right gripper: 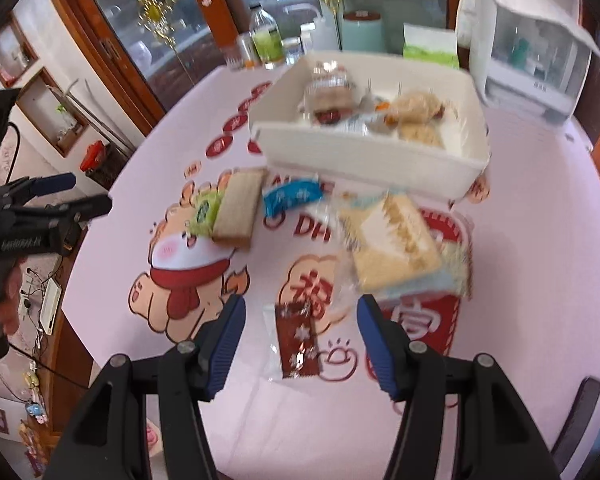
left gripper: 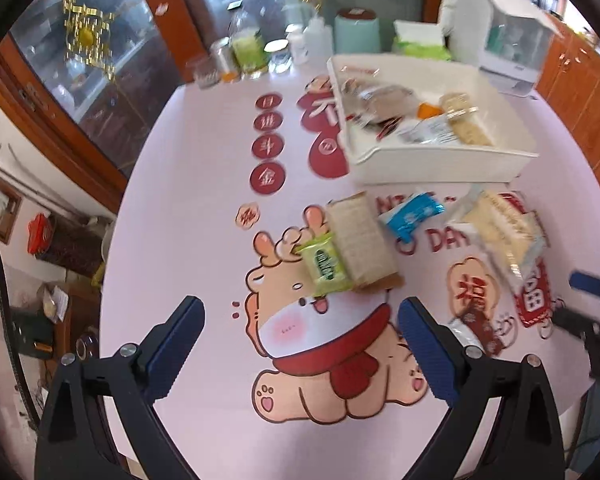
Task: Organize snacks
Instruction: 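Withdraw both open tools back to the remaining snacks, then grasp the green wrapped cake with the left tool while the right tool grasps the brown snowflake packet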
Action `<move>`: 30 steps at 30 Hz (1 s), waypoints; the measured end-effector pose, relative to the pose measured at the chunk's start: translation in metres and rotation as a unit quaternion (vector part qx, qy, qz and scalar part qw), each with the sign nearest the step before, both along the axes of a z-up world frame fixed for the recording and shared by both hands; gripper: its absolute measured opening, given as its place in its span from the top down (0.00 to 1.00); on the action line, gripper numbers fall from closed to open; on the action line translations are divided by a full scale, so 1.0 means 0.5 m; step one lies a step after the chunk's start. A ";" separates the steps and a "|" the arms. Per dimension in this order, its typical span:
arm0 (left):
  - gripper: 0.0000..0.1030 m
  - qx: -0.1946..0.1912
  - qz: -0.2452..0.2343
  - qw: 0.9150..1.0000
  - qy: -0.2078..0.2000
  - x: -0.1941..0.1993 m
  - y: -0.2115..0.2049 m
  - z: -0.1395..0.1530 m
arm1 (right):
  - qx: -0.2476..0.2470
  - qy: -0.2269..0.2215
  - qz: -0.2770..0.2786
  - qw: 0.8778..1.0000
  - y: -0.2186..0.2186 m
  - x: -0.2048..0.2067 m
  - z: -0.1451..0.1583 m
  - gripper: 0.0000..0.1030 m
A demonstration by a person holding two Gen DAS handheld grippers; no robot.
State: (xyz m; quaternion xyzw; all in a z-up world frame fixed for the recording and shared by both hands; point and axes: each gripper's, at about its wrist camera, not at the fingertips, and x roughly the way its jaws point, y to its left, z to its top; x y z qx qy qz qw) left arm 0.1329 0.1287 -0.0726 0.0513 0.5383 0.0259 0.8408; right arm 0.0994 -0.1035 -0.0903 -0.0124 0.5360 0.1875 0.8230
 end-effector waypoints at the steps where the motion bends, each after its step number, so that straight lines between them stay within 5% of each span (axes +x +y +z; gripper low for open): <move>1: 0.06 -0.005 0.005 1.000 0.006 0.008 0.009 -0.015 | -0.002 0.006 -0.002 1.000 0.004 -0.003 -0.012 0.43; 14: 0.06 -0.077 0.030 0.994 0.070 0.120 0.056 -0.223 | -0.066 0.058 -0.009 0.996 0.073 -0.024 -0.175 0.43; 30: 0.09 -0.109 0.043 0.991 0.071 0.177 0.065 -0.307 | -0.113 0.062 -0.015 0.992 0.115 -0.021 -0.248 0.43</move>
